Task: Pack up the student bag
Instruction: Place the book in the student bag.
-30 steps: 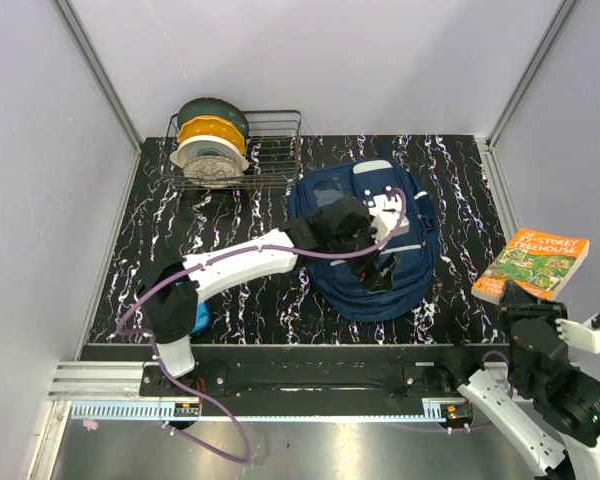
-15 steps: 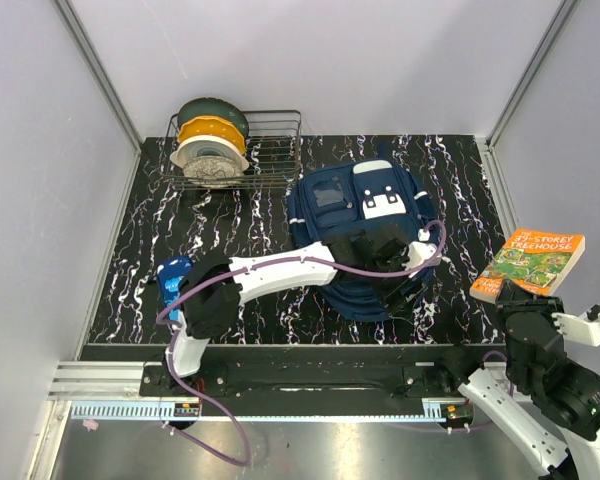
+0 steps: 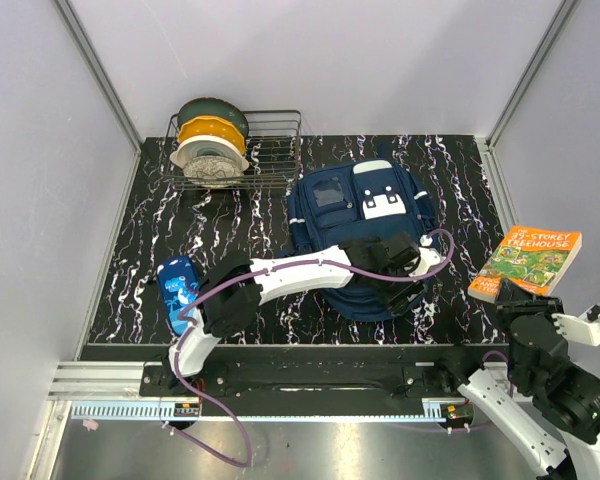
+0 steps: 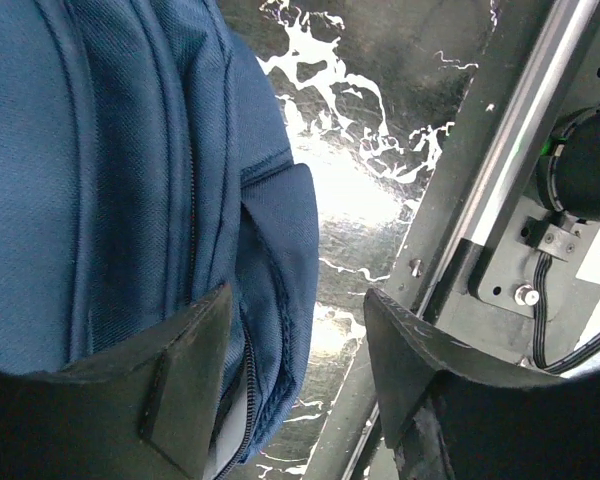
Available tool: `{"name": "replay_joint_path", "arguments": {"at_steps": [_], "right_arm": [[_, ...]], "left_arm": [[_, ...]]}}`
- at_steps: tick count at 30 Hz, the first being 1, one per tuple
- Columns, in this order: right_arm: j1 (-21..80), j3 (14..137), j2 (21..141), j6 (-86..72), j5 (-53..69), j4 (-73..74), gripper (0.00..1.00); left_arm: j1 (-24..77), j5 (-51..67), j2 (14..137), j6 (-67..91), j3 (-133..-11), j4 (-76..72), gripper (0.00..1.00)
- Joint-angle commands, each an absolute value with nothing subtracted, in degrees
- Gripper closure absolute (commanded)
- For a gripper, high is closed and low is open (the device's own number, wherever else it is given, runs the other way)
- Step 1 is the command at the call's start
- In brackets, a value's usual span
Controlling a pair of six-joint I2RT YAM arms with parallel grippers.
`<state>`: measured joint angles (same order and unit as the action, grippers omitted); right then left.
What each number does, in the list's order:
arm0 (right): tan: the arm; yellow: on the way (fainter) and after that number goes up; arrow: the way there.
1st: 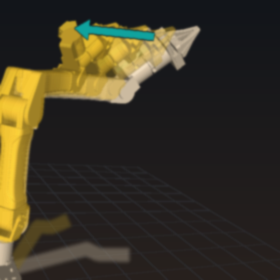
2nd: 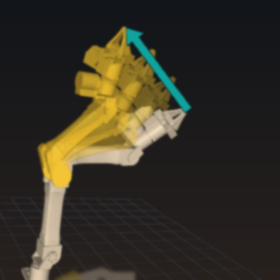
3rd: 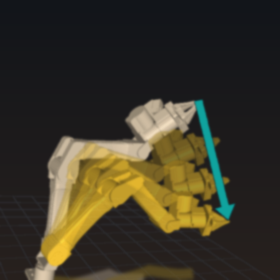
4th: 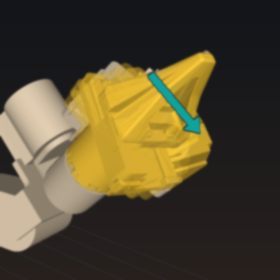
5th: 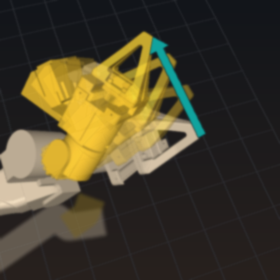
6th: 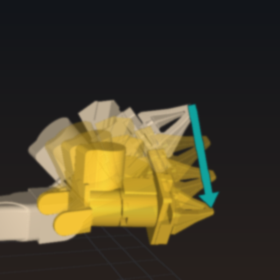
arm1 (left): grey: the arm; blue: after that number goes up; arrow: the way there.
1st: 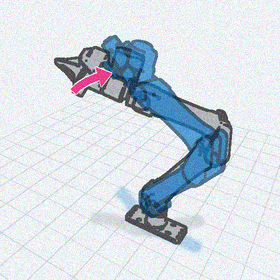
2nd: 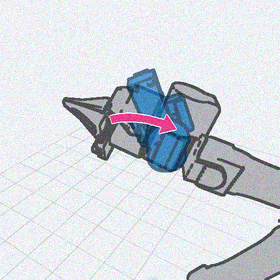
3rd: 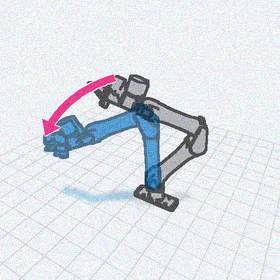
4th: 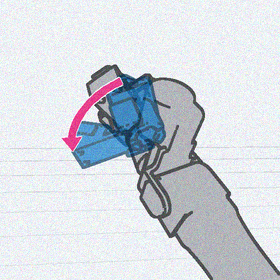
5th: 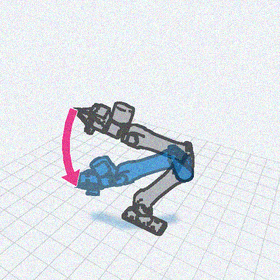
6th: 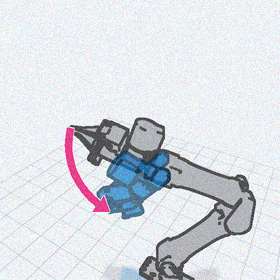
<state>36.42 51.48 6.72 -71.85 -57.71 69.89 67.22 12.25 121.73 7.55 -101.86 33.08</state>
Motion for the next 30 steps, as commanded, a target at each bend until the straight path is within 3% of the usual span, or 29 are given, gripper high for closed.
{"name": "replay_joint_path", "arguments": {"at_steps": [1,14,18,22,30], "right_arm": [[36.47,51.07,6.68,-71.63,-58.10,63.99,1.00],[36.47,48.34,5.98,-72.77,-56.51,62.58,0.97],[36.56,47.99,5.89,-72.86,-56.25,62.49,0.96],[36.47,47.90,5.89,-72.95,-56.25,62.32,0.95],[36.39,47.02,5.10,-72.86,-55.64,61.70,0.93]], "left_arm": [[67.24,4.85,119.80,6.24,-105.03,32.43,0.37],[67.24,-1.49,118.56,3.78,-102.39,29.61,0.34],[67.24,-2.02,121.02,3.43,-103.62,31.20,0.46],[67.32,-3.16,122.17,3.08,-103.01,31.03,0.51],[67.32,-0.53,122.26,3.07,-101.69,29.54,0.38]]}}
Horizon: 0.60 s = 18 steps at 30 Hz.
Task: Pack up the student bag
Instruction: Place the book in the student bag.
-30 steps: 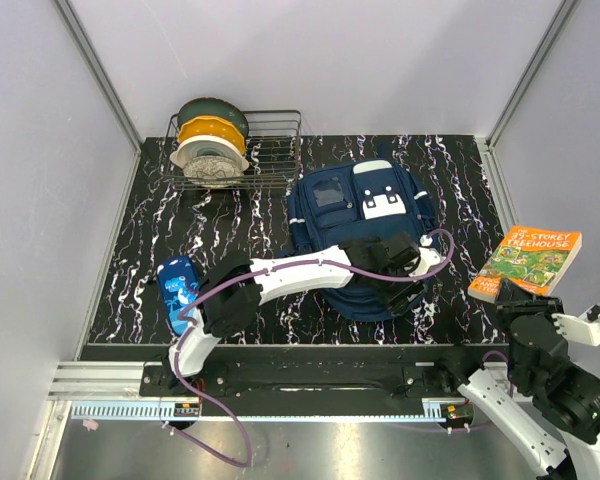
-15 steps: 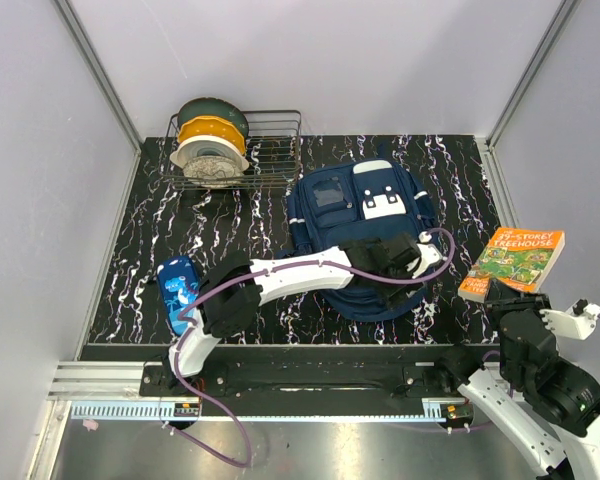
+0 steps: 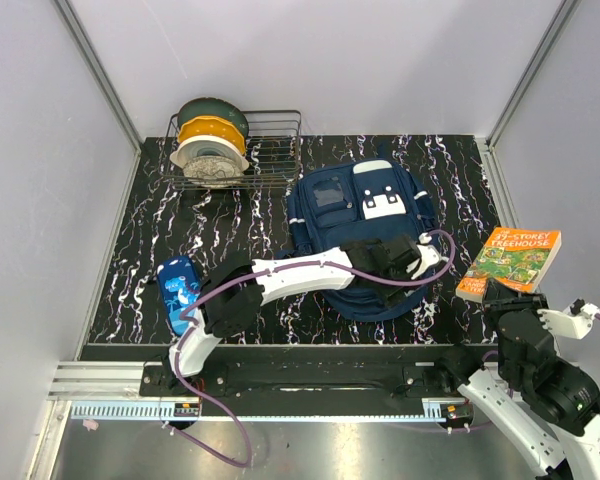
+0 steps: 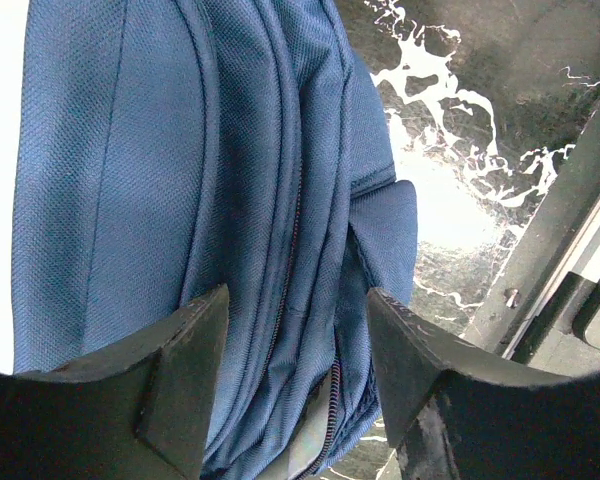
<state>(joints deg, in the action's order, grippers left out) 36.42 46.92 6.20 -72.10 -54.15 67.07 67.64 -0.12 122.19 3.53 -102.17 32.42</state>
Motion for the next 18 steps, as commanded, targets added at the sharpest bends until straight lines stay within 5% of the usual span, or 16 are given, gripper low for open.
{"name": "replay_joint_path", "arguments": {"at_steps": [1,13,18], "right_arm": [[36.47,47.02,5.01,-72.86,-55.72,61.79,0.93],[36.39,46.58,4.48,-72.95,-55.55,61.61,0.89],[36.39,46.50,4.13,-73.04,-55.46,61.61,0.88]], "left_arm": [[67.32,-0.70,122.26,3.34,-101.60,29.53,0.38],[67.41,-6.24,126.04,4.04,-102.75,30.94,0.59],[67.41,-6.85,125.68,3.96,-103.01,31.02,1.00]]}}
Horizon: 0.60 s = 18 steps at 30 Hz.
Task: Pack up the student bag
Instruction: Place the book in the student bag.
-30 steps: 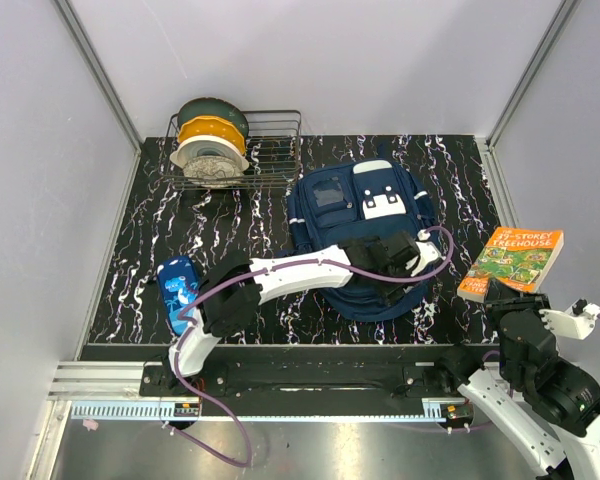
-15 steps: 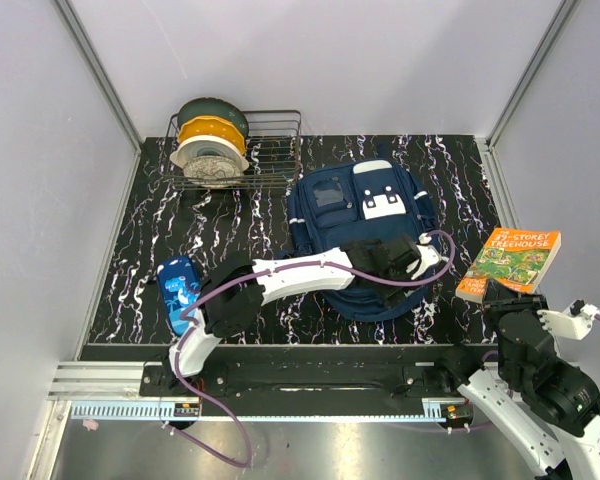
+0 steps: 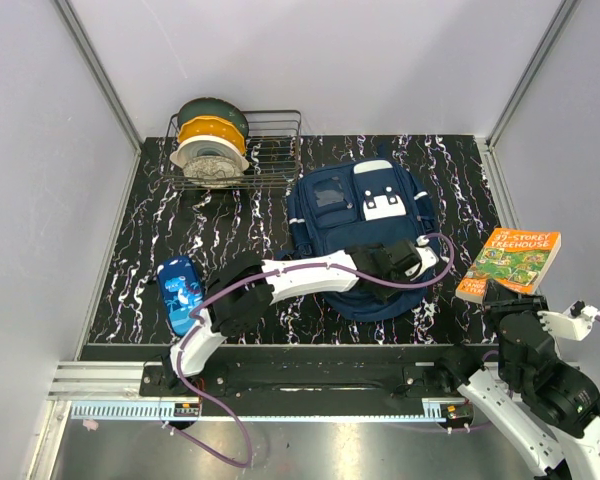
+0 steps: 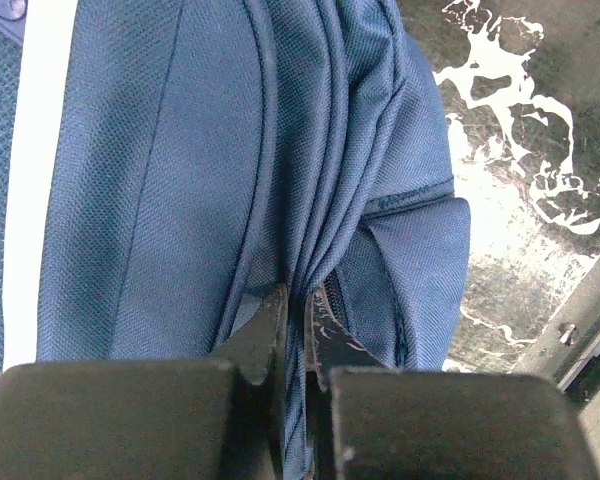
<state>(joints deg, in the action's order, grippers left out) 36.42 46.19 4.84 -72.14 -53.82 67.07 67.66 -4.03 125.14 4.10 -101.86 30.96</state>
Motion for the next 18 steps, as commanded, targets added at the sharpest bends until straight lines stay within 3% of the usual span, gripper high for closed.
{"name": "replay_joint_path", "arguments": {"at_steps": [1,11,18], "right_arm": [[36.47,46.49,4.22,-72.95,-55.37,61.61,0.88],[36.56,47.63,3.25,-72.86,-55.99,63.72,0.87],[36.47,49.22,1.32,-74.62,-56.60,67.49,0.92]], "left_arm": [[67.50,-6.94,125.34,3.61,-103.01,30.94,1.00],[66.36,-10.72,115.32,0.79,-105.81,31.28,1.00],[59.08,-9.05,109.96,0.44,-114.34,35.76,1.00]]}}
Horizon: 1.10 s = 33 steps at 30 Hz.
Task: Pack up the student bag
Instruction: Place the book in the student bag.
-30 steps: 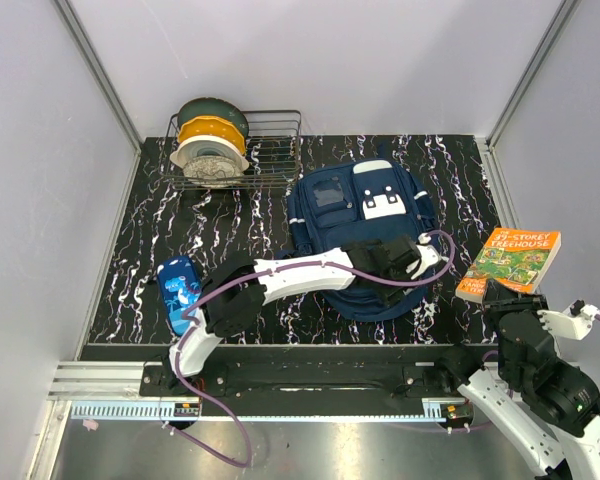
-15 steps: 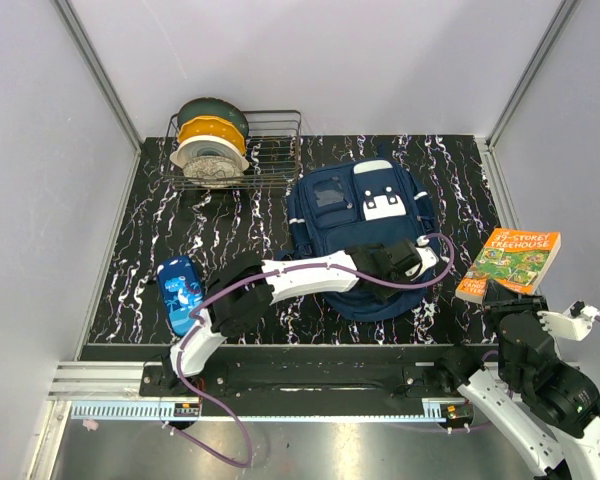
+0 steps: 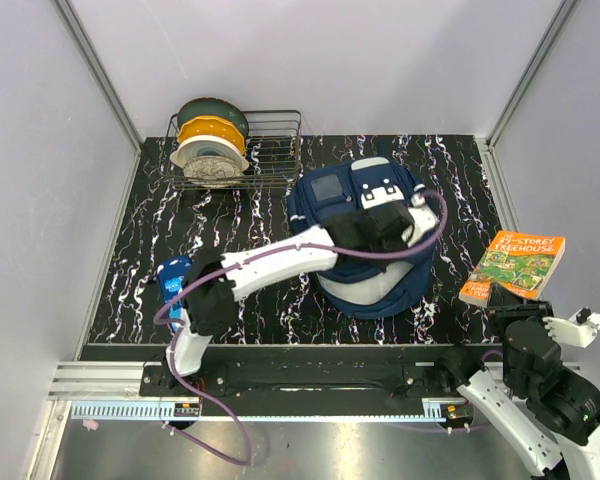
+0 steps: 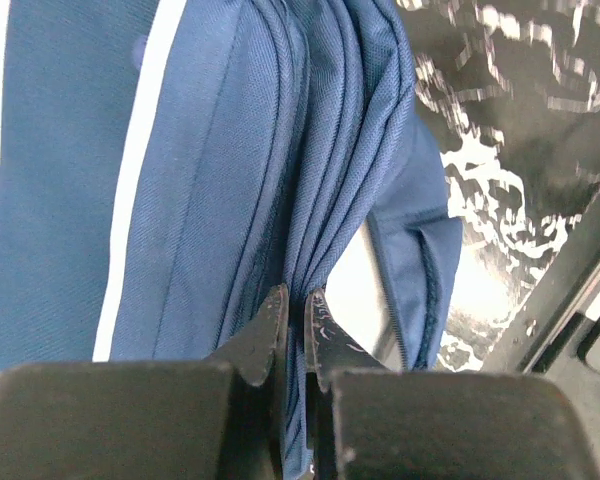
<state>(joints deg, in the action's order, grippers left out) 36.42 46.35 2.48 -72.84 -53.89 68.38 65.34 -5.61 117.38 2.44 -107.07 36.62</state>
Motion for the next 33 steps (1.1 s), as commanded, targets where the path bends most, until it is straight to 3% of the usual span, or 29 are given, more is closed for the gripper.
{"name": "replay_joint_path", "arguments": {"at_steps": [1,5,11,21,33], "right_arm": [[36.47,49.31,1.41,-74.53,-56.08,67.59,0.93],[36.47,48.87,2.11,-75.14,-53.71,67.59,1.00],[36.56,44.49,3.96,-72.43,-44.58,60.66,1.00],[36.47,31.04,15.62,-71.97,-18.30,26.04,1.00],[36.30,27.86,37.76,-70.57,-12.58,0.53,1.00]], "left_arm": [[58.45,-9.05,109.17,0.35,-115.04,36.03,1.00],[55.99,-7.65,108.46,-0.79,-120.65,37.44,1.00],[54.49,-5.55,108.54,1.48,-125.68,38.58,1.00],[54.49,-2.73,107.76,4.92,-125.51,37.71,1.00],[54.76,-1.93,100.99,6.59,-120.50,33.84,1.00]]}}
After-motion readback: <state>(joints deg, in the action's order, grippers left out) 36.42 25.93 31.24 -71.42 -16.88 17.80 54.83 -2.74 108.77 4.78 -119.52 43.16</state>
